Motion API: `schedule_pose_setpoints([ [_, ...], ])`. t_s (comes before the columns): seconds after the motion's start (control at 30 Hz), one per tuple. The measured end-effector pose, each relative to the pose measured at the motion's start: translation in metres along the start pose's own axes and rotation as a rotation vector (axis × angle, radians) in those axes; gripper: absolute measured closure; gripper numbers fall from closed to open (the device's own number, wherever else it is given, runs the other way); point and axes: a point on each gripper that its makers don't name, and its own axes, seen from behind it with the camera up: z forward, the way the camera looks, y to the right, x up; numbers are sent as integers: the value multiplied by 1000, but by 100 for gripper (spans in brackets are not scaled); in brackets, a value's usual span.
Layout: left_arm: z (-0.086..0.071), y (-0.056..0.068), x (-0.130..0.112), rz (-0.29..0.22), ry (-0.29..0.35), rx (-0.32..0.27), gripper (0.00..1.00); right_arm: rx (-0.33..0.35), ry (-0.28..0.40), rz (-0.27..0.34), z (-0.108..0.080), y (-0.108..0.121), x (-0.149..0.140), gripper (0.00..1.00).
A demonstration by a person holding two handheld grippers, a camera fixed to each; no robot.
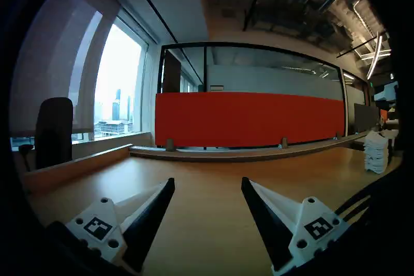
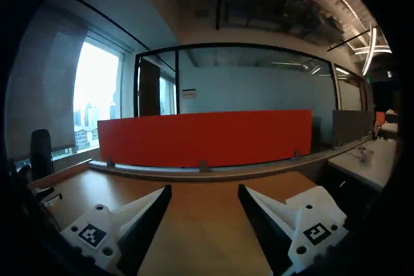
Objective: Fold towel
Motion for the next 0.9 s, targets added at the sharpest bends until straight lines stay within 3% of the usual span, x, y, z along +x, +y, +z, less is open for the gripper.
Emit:
schedule_pose_setpoints([
  [0.4,-3,-4,0,11,9,10,5,-17,-6,-3,-5,4,-6,1],
  [0.9,0,-6,-12,15,-32,15,4,-4,-10,-6,-8,-3,-6,1],
])
